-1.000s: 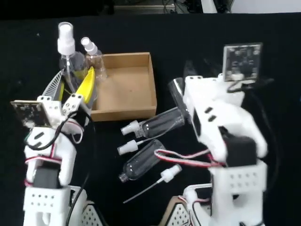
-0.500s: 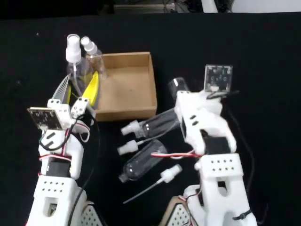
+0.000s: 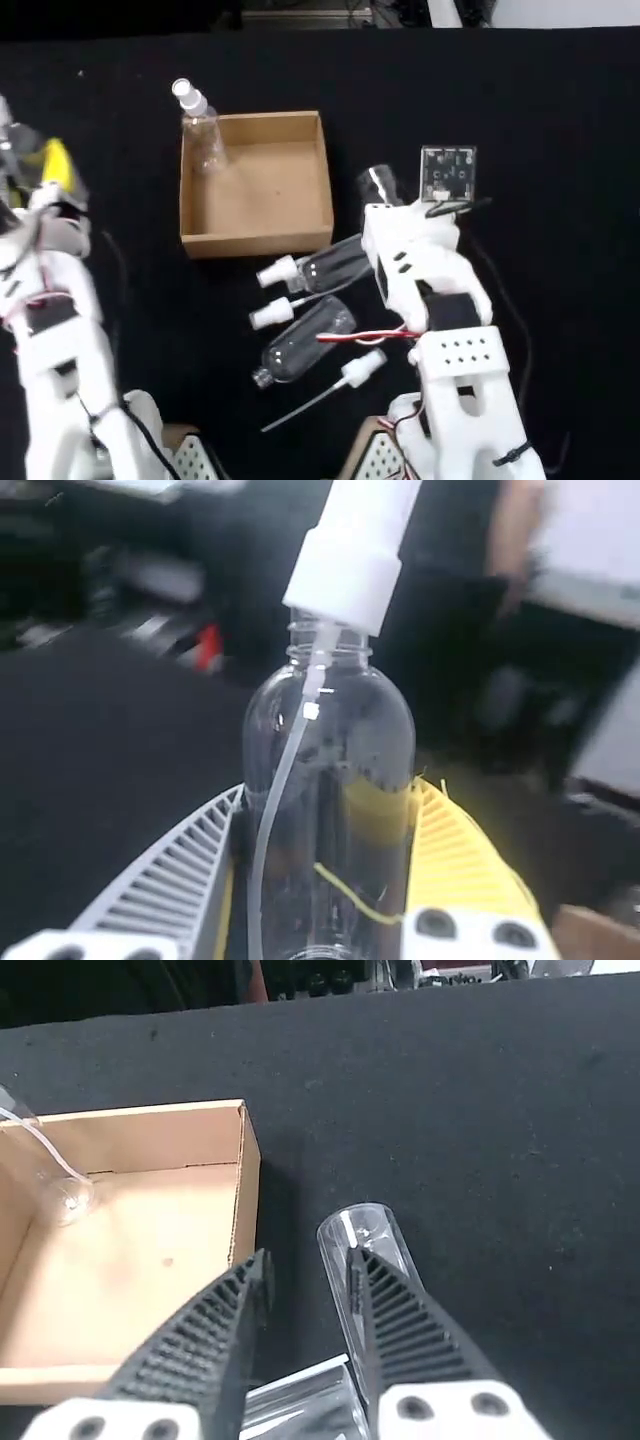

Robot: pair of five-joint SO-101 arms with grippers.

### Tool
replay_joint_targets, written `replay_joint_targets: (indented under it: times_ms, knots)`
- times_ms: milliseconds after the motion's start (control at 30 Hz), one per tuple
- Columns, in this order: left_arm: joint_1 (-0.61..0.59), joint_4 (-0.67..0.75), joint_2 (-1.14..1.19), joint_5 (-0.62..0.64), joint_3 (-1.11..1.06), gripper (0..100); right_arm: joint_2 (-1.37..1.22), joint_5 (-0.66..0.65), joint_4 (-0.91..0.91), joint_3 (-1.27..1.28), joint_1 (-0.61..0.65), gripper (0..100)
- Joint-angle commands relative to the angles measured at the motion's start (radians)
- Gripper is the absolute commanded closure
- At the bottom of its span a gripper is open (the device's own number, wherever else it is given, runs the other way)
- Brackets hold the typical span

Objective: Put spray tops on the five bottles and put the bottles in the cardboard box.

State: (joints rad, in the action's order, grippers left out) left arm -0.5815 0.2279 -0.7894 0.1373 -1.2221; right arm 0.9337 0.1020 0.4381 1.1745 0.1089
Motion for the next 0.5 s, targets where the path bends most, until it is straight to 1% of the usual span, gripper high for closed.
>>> replay_joint_targets:
  times_ms: [0,233,333,467]
  knots:
    - [-0.148,0.006,0.172,0.003,0.151,84,0.018,0.002,-0.025,-0.007,0.021,90.3]
    - [-0.236,0.023,0.341,0.003,0.168,84,0.016,0.0,-0.025,-0.007,0.021,90.3]
    - [-0.286,0.186,0.413,0.002,0.139,85,0.016,0.0,-0.023,-0.007,0.021,90.3]
    - [-0.337,0.514,0.542,0.002,0.07,85,0.016,0.0,-0.02,-0.007,0.021,90.3]
